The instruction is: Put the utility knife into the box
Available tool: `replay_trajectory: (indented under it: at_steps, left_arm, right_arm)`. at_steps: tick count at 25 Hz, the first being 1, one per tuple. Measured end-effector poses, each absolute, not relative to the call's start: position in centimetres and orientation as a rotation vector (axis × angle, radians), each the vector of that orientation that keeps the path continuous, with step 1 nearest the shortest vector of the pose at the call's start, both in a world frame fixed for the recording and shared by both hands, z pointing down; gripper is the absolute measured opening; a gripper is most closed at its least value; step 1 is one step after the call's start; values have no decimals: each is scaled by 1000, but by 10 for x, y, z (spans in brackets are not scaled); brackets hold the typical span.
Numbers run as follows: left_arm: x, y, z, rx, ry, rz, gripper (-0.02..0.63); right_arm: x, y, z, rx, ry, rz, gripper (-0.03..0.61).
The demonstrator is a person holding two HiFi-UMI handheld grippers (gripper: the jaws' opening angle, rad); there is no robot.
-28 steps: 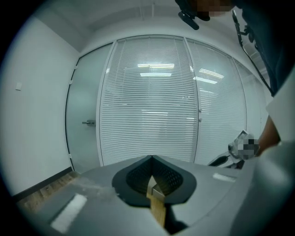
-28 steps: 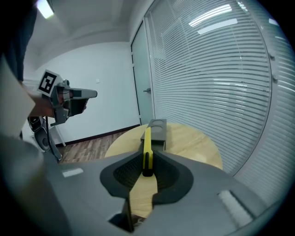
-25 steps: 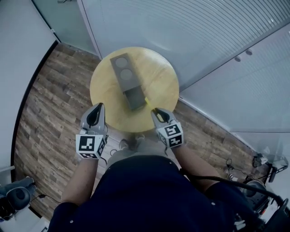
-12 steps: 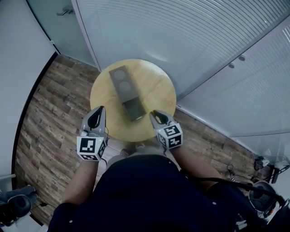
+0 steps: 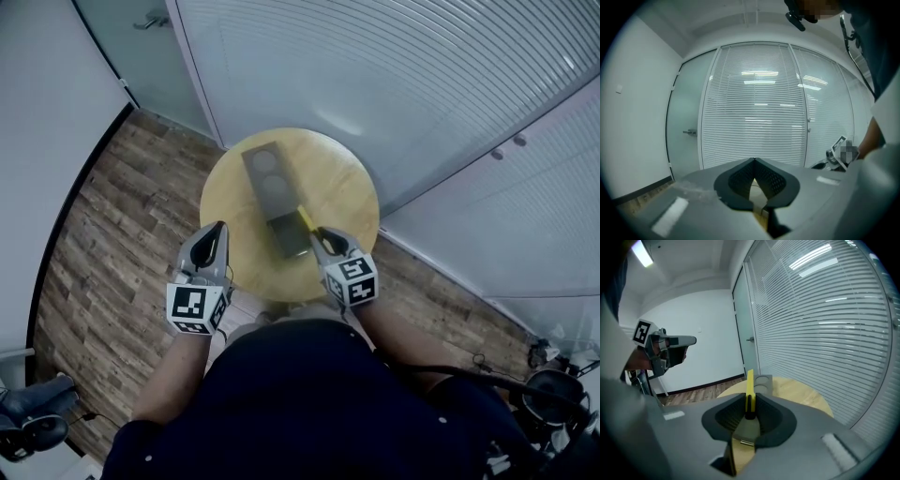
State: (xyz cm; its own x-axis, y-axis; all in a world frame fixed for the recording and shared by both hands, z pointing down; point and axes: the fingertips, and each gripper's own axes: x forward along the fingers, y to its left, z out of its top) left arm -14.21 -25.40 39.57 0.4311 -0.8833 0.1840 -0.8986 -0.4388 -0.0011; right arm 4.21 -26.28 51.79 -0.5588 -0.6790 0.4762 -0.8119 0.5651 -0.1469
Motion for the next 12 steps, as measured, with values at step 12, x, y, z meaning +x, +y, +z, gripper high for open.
replay_trajectory:
  at_steps: [12]
  left_arm:
    - [-171, -284, 417, 2479, -1645, 270, 3]
  right_arm:
    - [20, -292, 539, 1147, -2414, 563, 74]
